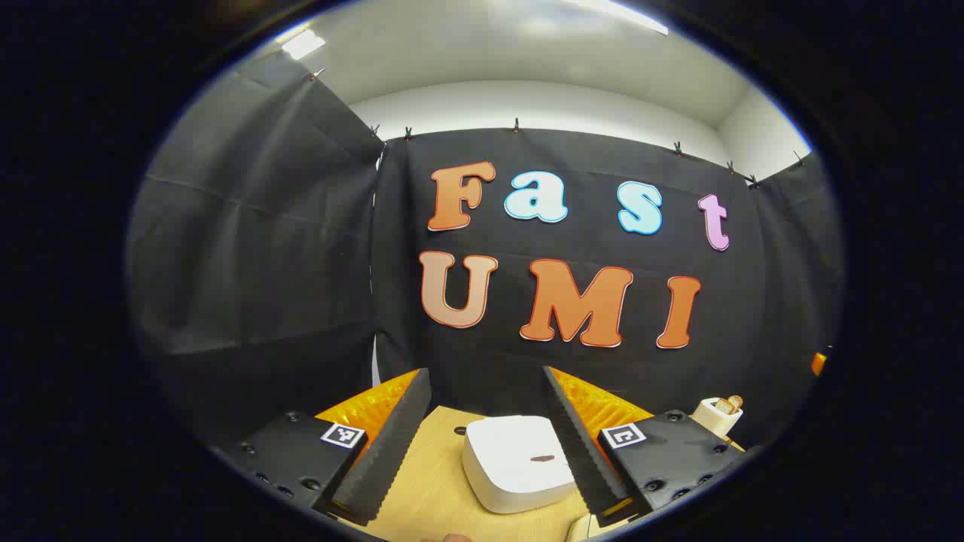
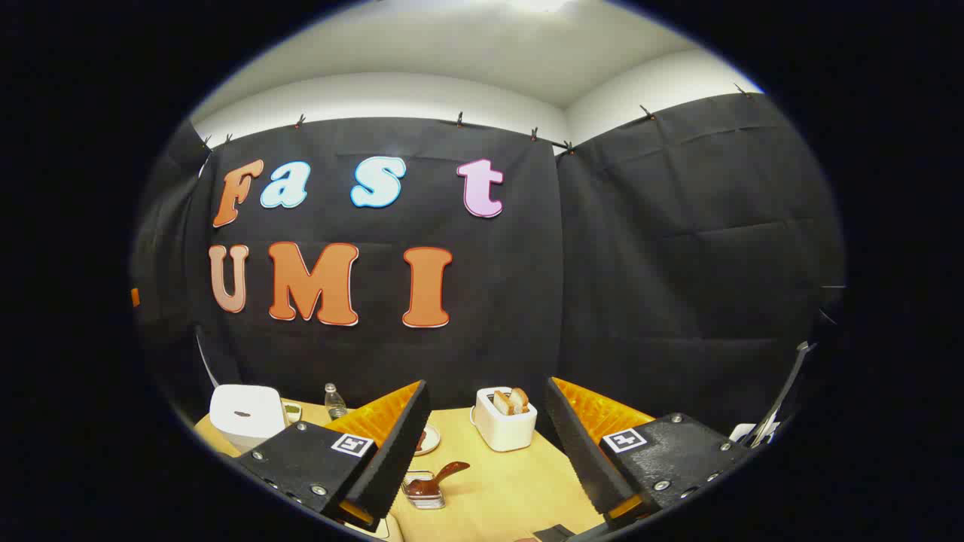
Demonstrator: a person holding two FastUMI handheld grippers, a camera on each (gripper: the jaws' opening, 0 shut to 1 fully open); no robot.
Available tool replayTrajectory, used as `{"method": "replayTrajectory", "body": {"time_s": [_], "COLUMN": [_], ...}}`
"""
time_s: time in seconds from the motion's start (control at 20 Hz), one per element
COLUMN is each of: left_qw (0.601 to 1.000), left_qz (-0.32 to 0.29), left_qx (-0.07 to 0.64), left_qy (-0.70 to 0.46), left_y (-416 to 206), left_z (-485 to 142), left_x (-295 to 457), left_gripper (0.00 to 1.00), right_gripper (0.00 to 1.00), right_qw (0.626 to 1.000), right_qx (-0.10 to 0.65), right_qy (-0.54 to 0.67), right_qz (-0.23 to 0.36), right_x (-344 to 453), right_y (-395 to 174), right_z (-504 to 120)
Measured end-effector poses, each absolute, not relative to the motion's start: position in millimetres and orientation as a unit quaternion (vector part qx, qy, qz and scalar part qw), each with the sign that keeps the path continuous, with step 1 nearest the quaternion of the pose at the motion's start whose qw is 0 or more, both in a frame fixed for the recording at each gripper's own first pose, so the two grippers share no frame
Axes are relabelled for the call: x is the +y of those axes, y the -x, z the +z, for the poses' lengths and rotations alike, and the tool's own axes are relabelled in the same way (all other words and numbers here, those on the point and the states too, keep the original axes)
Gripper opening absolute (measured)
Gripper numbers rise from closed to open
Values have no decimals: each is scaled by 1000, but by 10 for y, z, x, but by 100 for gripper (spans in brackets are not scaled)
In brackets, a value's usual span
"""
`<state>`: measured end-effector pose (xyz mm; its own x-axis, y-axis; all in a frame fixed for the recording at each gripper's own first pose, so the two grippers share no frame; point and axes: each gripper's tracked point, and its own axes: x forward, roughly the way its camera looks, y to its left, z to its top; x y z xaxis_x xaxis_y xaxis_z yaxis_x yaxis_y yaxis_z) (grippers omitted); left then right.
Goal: Close the left gripper, press the button to open the rice cooker; take a wooden spoon from the chopstick holder with the right hand, scoop a spoonful of rice and pour it into the rice cooker, then put the wooden spoon back into the chopstick holder.
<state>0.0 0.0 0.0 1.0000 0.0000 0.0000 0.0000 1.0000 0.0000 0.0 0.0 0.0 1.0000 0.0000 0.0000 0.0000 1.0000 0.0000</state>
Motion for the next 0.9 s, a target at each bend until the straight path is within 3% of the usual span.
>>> {"method": "replayTrajectory", "body": {"time_s": [0.25,0.3,0.35,0.65,0.9], "left_qw": [1000,1000,1000,999,999], "left_qz": [-18,-22,-18,19,37], "left_qx": [3,6,5,21,19], "left_qy": [8,8,6,28,13], "left_y": [-180,-172,-156,64,123], "left_z": [141,101,60,-139,-107], "left_x": [-214,-253,-239,84,228], "left_gripper": [98,98,98,98,100], "right_gripper": [95,100,95,92,95], "right_qw": [999,999,999,999,998], "right_qx": [-8,-15,-18,-23,-12], "right_qy": [-19,-16,-12,9,13], "right_qz": [25,27,30,46,58], "right_x": [191,182,168,233,313], "right_y": [-19,-31,-48,-82,-92], "right_z": [59,132,192,369,267]}}
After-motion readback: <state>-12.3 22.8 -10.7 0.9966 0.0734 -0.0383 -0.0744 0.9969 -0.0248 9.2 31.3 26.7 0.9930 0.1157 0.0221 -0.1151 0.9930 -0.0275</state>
